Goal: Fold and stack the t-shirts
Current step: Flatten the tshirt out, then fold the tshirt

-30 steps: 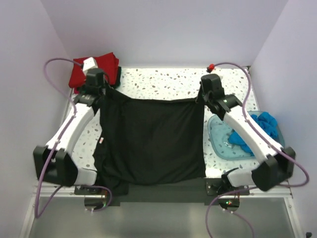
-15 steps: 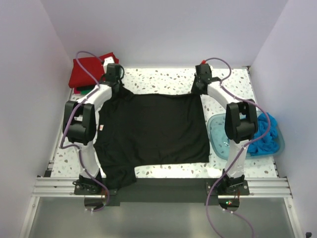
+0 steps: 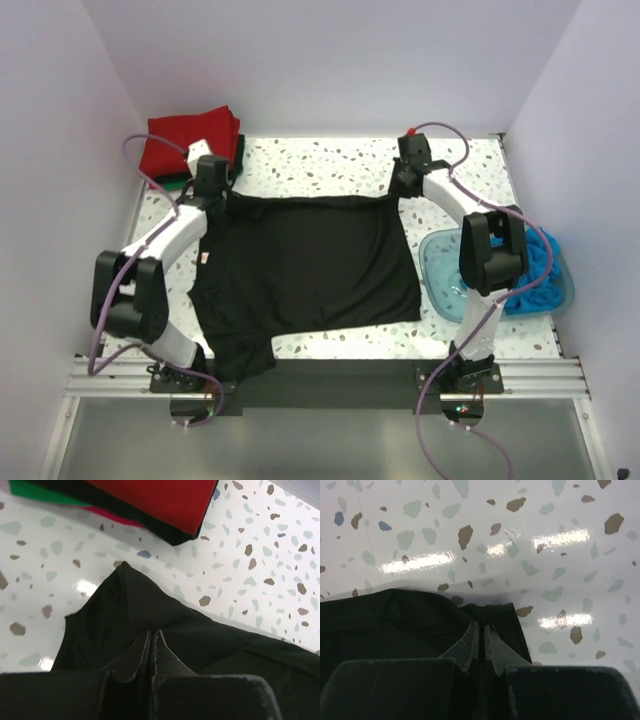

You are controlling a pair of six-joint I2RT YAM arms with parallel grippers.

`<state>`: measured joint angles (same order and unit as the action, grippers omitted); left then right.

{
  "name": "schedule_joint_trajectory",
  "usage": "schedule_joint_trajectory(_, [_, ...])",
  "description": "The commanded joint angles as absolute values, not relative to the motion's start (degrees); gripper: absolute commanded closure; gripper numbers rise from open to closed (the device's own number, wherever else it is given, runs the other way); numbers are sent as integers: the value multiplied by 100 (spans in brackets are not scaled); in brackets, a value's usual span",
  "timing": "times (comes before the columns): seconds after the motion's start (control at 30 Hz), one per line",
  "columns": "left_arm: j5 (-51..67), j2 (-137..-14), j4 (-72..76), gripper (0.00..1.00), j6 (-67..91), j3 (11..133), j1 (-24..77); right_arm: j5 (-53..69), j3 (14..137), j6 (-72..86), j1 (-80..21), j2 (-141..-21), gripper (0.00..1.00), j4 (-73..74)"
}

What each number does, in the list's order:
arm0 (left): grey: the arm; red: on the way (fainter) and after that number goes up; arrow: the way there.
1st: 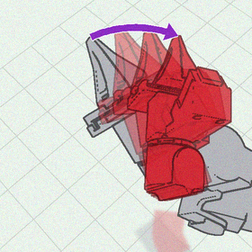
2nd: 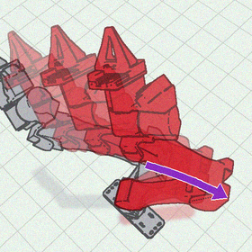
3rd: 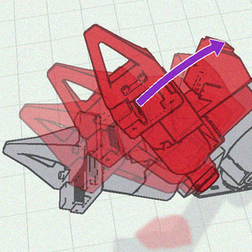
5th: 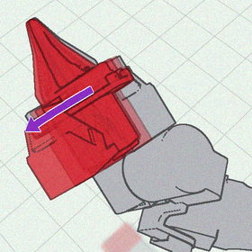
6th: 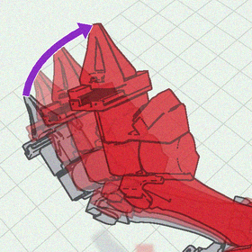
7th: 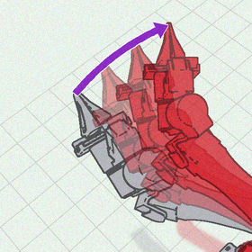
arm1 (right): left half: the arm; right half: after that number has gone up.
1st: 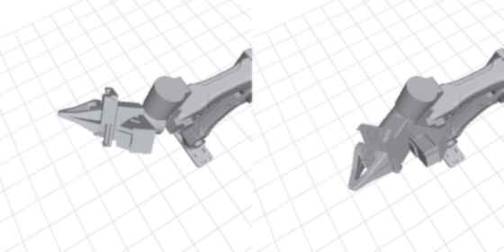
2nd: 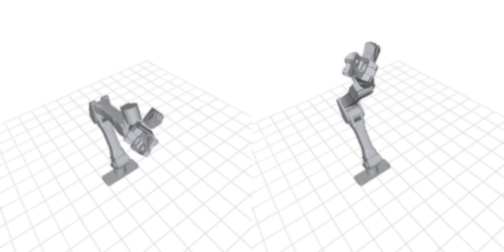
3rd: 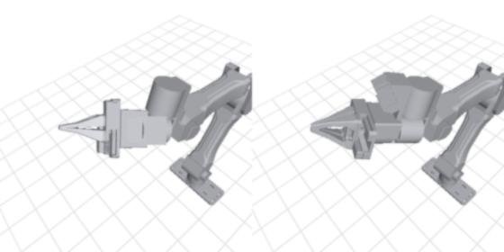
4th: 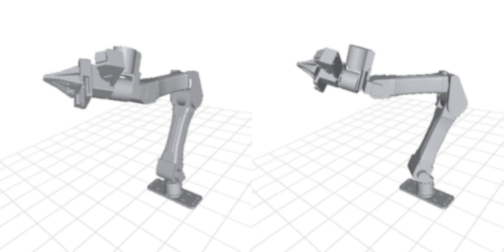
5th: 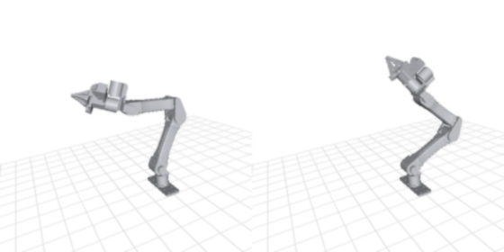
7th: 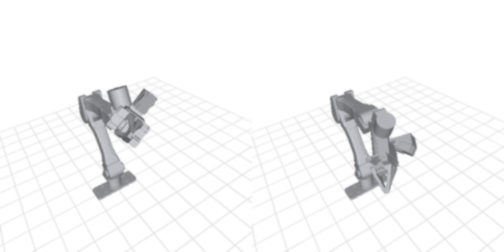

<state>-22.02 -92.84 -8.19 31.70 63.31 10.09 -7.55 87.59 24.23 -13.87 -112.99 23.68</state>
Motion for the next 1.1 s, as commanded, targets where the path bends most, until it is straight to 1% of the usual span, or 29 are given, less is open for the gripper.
schedule_joint_trajectory(0.0, [-2338,-8501,-957,100,3603,5820,967,-852,8596,2241,-1397,-10662,100,2601])
schedule_joint_trajectory(0.17, [-2136,-7780,-1301,100,4007,5160,967,-1045,8307,2153,-1389,-10345,100,2821])
schedule_joint_trajectory(0.4, [-1855,-6795,-1705,100,4421,4273,967,-887,7884,2074,-1397,-9932,100,2962])
schedule_joint_trajectory(0.57, [-1776,-6242,-2099,100,4684,3982,967,-905,7560,2074,-1389,-9730,100,2953])
schedule_joint_trajectory(0.83, [-1538,-5652,-2873,100,5220,3657,976,-896,7330,2092,-1397,-9747,100,2857])
schedule_joint_trajectory(1.07, [-1073,-5152,-3357,100,5537,2980,1020,-826,7163,2092,-1397,-9844,100,2760])
